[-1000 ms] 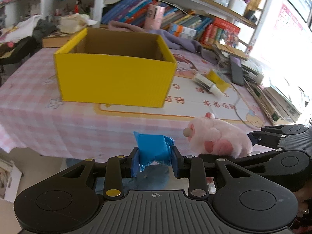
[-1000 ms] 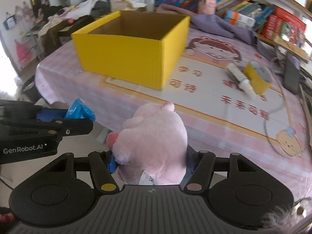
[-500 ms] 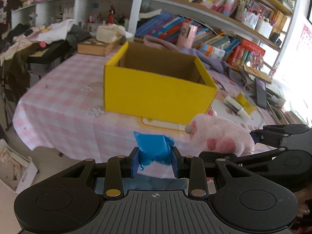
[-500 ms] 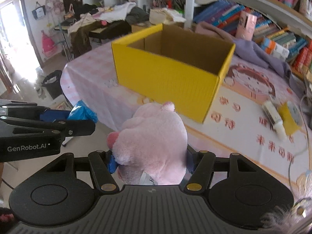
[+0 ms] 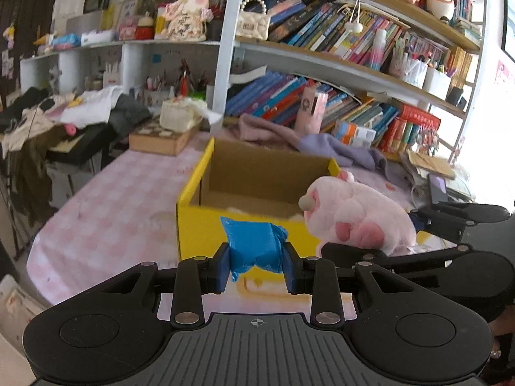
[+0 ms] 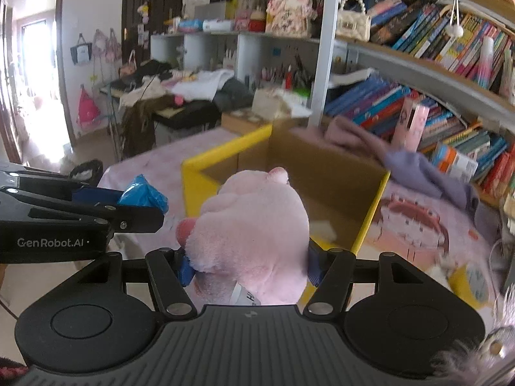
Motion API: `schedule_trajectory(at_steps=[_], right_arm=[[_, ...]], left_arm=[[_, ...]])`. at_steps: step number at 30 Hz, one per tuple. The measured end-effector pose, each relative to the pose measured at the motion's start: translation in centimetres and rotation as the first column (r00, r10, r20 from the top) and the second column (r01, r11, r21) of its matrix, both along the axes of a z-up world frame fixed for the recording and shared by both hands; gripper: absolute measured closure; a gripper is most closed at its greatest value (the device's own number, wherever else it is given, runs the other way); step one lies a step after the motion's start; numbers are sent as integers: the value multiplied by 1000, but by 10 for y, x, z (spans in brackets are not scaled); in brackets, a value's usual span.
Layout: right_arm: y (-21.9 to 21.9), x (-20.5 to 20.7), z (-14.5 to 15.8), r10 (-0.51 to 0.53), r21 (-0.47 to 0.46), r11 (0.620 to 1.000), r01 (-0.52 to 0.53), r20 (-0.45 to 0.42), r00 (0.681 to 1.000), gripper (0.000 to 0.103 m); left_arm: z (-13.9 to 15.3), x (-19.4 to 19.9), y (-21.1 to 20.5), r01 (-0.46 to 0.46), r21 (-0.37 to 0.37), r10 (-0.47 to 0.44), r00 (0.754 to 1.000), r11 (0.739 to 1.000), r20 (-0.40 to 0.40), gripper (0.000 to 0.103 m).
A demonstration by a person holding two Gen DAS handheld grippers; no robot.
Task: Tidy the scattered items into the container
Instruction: 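Lower the packet and pig into the box and open both tools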
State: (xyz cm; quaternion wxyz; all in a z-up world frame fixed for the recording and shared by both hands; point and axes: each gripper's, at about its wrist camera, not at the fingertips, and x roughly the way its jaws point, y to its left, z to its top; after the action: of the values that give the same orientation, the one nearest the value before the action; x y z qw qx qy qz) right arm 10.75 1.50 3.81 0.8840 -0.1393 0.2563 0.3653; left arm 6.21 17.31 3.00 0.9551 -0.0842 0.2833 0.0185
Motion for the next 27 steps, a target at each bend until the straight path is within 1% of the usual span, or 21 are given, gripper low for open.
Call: schedule_trajectory(at_steps=[5, 9, 11, 13, 15, 20, 23, 27], right_arm=[[7, 35, 9, -6, 12, 1000, 6, 21, 1000, 42], [9, 65, 9, -14, 2, 1000, 14, 16, 1000, 42], [9, 81, 8, -24, 0, 1000, 24, 12, 1000, 42], [8, 96, 2, -39, -7, 999, 39, -17, 999, 42], [8, 114, -4, -45, -8, 999, 45, -66, 997, 42], [19, 155, -20, -54, -53, 997, 47, -127, 991, 42], [32, 185, -31, -30, -109, 994, 12, -161, 987, 42], [51, 214, -43, 9, -200, 979, -41, -162, 987, 42]], left_arm=[[8, 32, 2, -9, 13, 9, 1000, 1000, 23, 72], [9, 60, 1, -16, 25, 16, 1000, 1000, 17, 72], [7, 75, 2, -19, 32, 19, 1000, 999, 1, 72], [4, 90, 3, -18, 34, 19, 999, 999, -28, 72], [1, 107, 6, -12, 44, 15, 998, 999, -61, 72], [-2, 155, 8, 41, 98, -26, 988, 994, -152, 72], [-9, 188, 7, 79, 128, -49, 974, 989, -219, 72], [-28, 232, 9, 111, 137, -62, 946, 984, -318, 72]])
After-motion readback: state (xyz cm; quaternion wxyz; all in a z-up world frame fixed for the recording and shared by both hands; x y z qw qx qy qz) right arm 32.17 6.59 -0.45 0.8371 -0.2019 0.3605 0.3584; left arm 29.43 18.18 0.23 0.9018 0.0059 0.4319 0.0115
